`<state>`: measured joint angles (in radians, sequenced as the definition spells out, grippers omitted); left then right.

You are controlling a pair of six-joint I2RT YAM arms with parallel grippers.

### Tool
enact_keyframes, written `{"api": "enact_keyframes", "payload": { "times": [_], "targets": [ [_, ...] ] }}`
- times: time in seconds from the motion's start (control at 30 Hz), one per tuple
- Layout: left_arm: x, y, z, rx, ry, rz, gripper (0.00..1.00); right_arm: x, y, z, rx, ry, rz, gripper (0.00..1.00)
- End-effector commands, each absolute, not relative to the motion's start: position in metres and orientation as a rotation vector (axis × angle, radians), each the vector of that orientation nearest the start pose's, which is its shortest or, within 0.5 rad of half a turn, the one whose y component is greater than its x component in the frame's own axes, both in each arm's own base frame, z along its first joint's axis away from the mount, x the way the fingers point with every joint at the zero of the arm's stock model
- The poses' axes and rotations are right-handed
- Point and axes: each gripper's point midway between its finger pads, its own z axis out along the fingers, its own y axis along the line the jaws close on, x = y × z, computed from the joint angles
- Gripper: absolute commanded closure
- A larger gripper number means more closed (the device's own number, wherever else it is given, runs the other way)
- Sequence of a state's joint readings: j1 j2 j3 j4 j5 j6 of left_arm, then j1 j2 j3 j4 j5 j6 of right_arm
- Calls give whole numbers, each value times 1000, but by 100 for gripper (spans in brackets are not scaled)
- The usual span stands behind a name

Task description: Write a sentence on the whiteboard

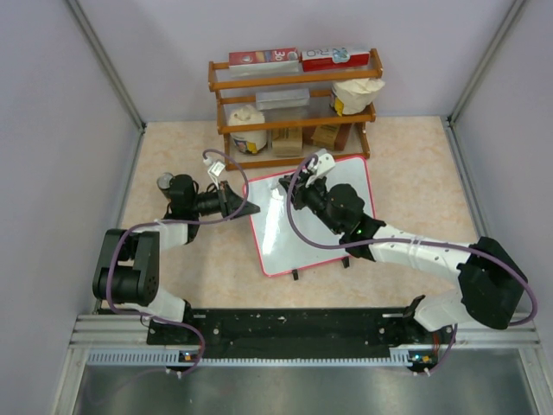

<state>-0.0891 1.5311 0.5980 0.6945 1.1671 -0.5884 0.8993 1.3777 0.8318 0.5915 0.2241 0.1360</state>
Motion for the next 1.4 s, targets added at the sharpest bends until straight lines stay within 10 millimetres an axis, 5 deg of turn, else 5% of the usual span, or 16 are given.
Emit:
{"api": "enact_keyframes", "payload": {
  "times": [0.0,0.37,0.77,1.2,1.37],
  "targets": [
    [303,-198,149,572,1786,-1406,100,310,339,274,-374,1482,666,100],
    [304,-197,149,570,1787,-1403,100,302,330,245,-393,1543,654,100],
    [305,-197,147,571,1790,-1403,100,287,323,234,-404,1565,675,100],
    [305,-196,147,574,1790,-1376,100,282,321,317,-309,1390,788,100],
    [305,-196,146,576,1791,-1377,100,294,331,314,-320,1407,751,100]
  ]
}}
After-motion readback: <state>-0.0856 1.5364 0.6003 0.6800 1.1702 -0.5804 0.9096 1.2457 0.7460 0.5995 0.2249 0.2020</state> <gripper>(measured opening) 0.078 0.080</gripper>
